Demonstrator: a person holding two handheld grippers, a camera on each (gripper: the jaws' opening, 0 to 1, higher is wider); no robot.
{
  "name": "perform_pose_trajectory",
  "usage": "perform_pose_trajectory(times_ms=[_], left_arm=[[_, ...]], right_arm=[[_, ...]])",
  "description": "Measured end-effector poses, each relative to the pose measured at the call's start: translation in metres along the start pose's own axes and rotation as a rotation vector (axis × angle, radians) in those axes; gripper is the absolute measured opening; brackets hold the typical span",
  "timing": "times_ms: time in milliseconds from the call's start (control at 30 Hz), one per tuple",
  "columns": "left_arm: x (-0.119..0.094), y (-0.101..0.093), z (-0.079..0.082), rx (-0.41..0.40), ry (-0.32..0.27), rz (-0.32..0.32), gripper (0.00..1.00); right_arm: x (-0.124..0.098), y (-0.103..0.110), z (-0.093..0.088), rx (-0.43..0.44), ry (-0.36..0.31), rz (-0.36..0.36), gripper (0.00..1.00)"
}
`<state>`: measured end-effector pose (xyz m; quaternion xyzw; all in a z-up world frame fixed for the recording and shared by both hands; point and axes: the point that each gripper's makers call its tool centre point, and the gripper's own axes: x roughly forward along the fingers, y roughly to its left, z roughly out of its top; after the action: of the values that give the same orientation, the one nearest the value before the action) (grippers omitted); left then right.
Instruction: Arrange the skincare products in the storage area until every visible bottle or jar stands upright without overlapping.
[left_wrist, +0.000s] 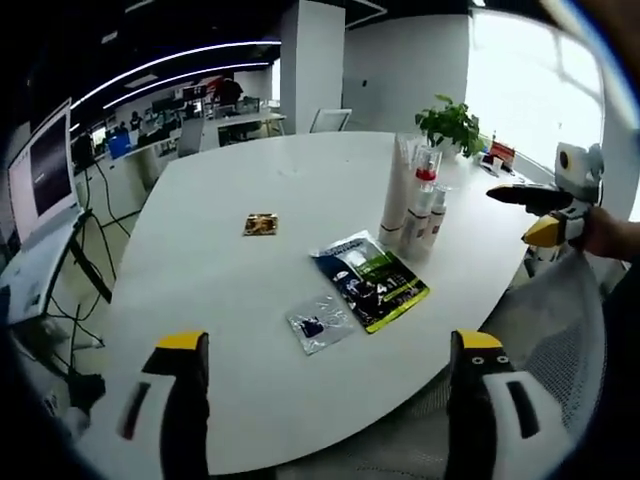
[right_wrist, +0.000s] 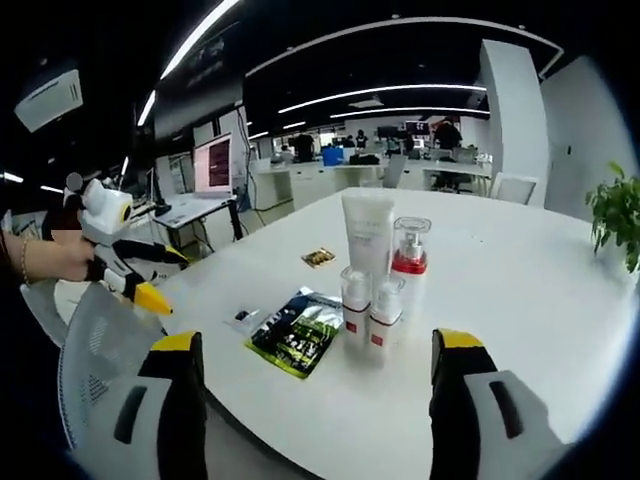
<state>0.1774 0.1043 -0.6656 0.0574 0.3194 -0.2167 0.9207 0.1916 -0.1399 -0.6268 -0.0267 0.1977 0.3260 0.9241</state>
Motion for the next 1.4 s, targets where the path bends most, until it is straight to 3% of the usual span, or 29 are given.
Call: perform_pose_trajectory(times_ms=[300,667,1033,1200,1400], left_arm=[[-0.002,-0.002,0.001,0.004,-0.006,0.013,0.99],[0.007,-0.003,0.001,0.011,0.025,-0.004,0.99],[0.038,0.021,0.02,0.07,0.051,-0.009,0.99],[0.056,0.029,0.029,0.151,0.083,-0.035,0.99],[0.075,0.038,0.041,0.194,0.109,-0.06,0.98]], right_arm=[[0.001,0.001,-0.007,-0.027,0.023,-0.008,0.94],[0.001,-0.005,-0.009,0.013,0.013,-0.017,0.93],[0.003,-0.006,-0.011,0.028,0.03,-0.011,0.93],[0.004,-0.008,-0.014,0.039,0.044,-0.018,0.92],[0.003,-0.013,-0.016,0.06,0.045,-0.038,0.92]])
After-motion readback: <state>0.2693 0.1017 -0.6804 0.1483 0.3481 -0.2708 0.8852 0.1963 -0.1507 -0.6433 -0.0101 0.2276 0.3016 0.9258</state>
